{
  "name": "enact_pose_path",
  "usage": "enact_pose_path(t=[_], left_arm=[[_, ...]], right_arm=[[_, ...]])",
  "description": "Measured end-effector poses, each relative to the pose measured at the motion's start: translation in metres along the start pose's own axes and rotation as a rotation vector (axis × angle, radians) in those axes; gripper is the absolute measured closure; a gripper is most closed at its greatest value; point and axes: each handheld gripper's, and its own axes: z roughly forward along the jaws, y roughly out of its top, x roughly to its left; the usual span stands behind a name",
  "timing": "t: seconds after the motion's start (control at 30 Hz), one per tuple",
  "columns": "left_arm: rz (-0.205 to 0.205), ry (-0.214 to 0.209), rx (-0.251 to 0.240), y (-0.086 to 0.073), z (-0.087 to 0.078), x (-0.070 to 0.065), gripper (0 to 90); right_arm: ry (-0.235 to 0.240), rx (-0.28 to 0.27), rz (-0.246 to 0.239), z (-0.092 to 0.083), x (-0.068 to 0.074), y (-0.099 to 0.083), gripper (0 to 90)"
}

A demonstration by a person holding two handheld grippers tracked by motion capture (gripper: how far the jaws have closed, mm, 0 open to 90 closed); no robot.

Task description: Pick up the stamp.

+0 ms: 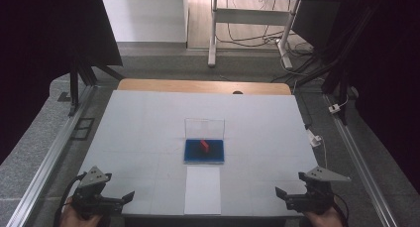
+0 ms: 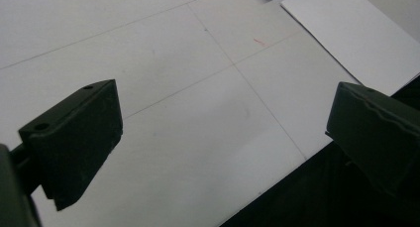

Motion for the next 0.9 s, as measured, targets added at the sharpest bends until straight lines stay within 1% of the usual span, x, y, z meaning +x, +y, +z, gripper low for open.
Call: enact_pose_path(t=[0.13,0.23,0.4,0.47,0.5,0.67,0.8,0.9], left_arm=[[-0.006,0.016,-0.002,-0.0008,-0.0009,-0.0004,1.7],[-0.027,0.024,0.009,0.0003,0.0004,0.0011,2.6],[-0.023,0.034,0.022,0.0009,0.0014,0.0005,4.7],[-0.025,0.023,0.034,0.0013,0.0027,0.0010,5.4],[-0.025,0.023,0.034,0.0013,0.0027,0.0010,6.0],[-0.028,-0.004,0.036,0.0015,0.0029,0.0023,6.7],[-0.021,0.010,0.042,0.0024,0.0033,0.0011,4.8],[-0.022,0.008,0.048,0.0034,0.0039,0.0011,4.2]], right_arm=[[0.008,0.003,-0.012,0.0008,0.0009,0.0006,0.0],[0.012,0.018,-0.018,0.0014,0.0015,0.0007,0.0],[0.016,0.020,-0.032,0.0017,0.0027,0.0007,0.0],[0.010,0.026,-0.033,0.0020,0.0030,0.0009,0.0],[0.008,0.027,-0.032,0.0022,0.0032,0.0010,0.0],[0.012,0.026,-0.032,0.0027,0.0035,0.0010,0.0],[0.010,0.029,-0.032,0.0031,0.0034,0.0010,0.0],[0.004,0.032,-0.031,0.0033,0.0034,0.0009,0.0]])
